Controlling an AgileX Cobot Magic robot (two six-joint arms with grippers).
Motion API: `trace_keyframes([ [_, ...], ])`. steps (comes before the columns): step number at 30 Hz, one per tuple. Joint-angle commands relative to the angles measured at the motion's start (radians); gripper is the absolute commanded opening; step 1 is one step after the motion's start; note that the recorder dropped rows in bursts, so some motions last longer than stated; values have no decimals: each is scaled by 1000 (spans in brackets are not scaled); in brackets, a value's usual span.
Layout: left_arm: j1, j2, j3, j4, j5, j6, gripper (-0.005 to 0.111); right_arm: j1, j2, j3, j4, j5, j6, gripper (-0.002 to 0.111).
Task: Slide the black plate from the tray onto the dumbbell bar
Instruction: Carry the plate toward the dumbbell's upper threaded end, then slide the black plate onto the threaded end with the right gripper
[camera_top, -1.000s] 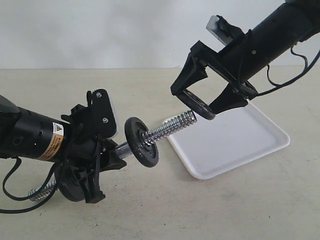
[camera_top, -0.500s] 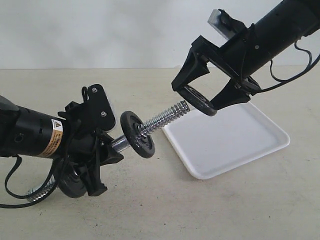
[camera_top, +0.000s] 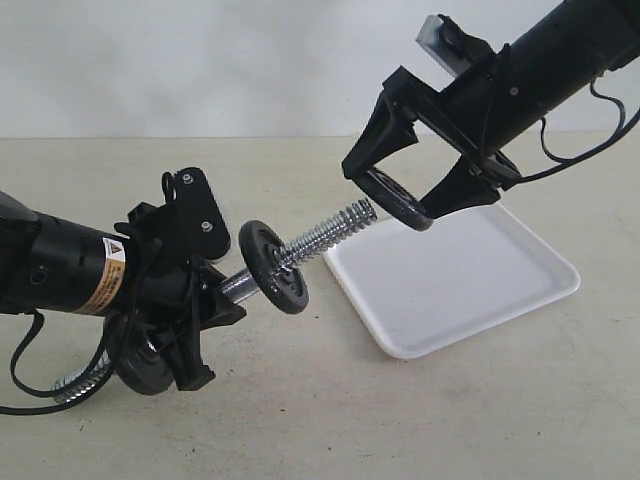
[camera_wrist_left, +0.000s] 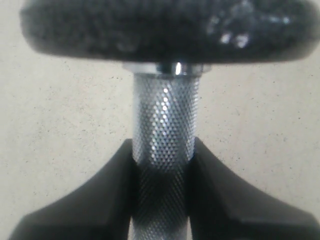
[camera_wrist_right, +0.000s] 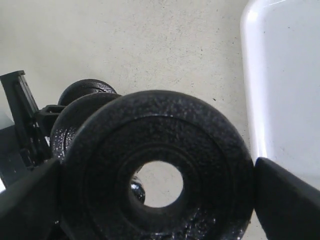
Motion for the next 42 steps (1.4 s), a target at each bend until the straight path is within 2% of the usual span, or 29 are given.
trace_keyframes([
  [1,-3,-55,-43,-50,-10,-5,4,4,-26,-13,70,14,-7,0],
  [17,-3,-55,-46,-50,4,-5,4,44,-26,-13,57,14,32,0],
  [20,-3,-55,-46,-105,41,-4,4,44,-26,-13,55,14,37,0],
  [32,-3,-55,-55,-169,39,-4,4,108,-26,-13,53,14,36,0],
  [42,-3,-55,-55,-230,102,-6,4,111,-26,-13,53,14,37,0],
])
